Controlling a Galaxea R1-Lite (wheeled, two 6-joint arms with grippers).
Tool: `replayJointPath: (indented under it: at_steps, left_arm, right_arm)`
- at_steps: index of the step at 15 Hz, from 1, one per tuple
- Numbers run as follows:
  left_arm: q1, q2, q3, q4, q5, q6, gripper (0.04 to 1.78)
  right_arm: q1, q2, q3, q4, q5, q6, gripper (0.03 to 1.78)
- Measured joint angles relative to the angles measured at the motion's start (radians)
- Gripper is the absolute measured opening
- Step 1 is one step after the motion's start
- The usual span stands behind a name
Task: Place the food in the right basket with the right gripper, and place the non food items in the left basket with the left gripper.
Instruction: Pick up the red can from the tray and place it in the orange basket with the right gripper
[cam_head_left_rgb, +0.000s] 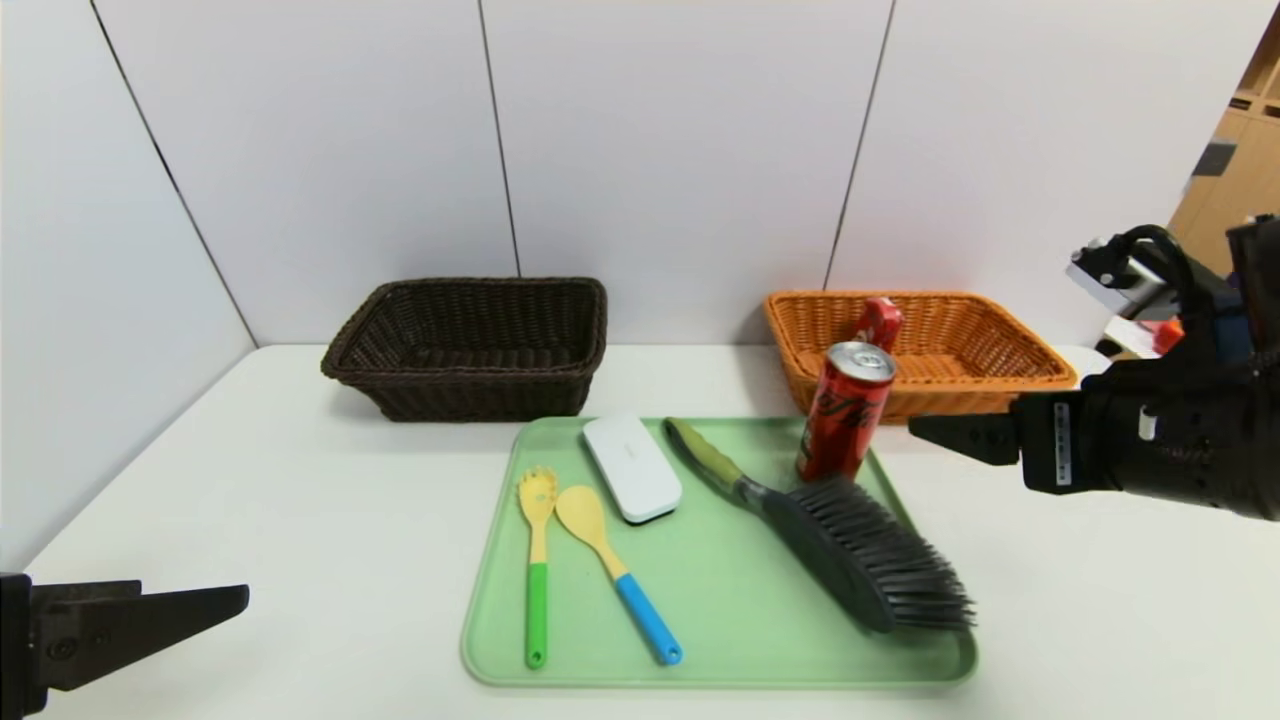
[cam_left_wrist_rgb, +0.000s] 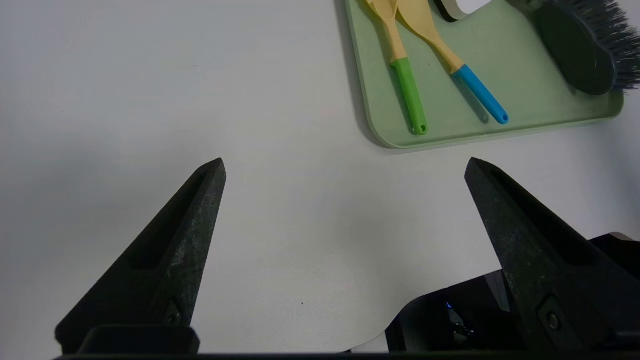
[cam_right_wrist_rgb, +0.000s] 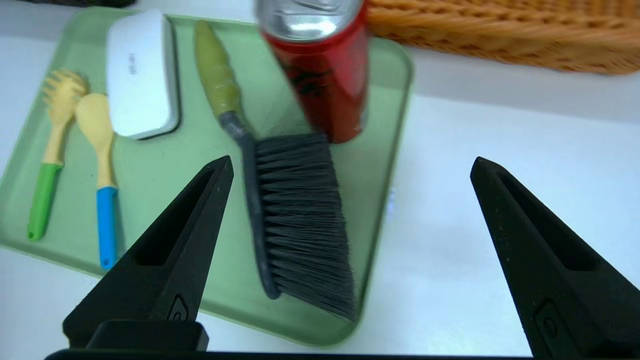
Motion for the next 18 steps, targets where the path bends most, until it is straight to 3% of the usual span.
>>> replayJointPath:
  at_steps: [2,4,9,10,15,18]
  left_arm:
    - [0.0,-0.007,0.005,0.0,0.0,0.0,1.69]
    - [0.001,-0.011,0.01,0.0,0.0,0.0,1.69]
    - [0.001,-0.014,0.016,-0.004,0.0,-0.001,1.69]
    - [0.001,-0.014,0.016,-0.005,0.001,-0.001,1.69]
    - [0.001,-0.005,0.016,-0.007,0.0,0.0,1.69]
    - [0.0,0.005,0.013,-0.008,0.0,0.0,1.69]
  right_arm:
    - [0.084,-0.027,0.054,-0.062,-0.034,0.06,1.66]
    - [0.128,-0.014,0.078,-0.094,-0.072,0.098,1.67]
    - [0.148,0.123,0.193,-0.417,-0.227,0.1,1.69]
    - [0.148,0.148,0.207,-0.457,-0.237,0.102,1.69]
    - [0.146,0.208,0.22,-0.477,-0.241,0.109,1.69]
    - [0.145,0.247,0.221,-0.554,-0.248,0.11,1.69]
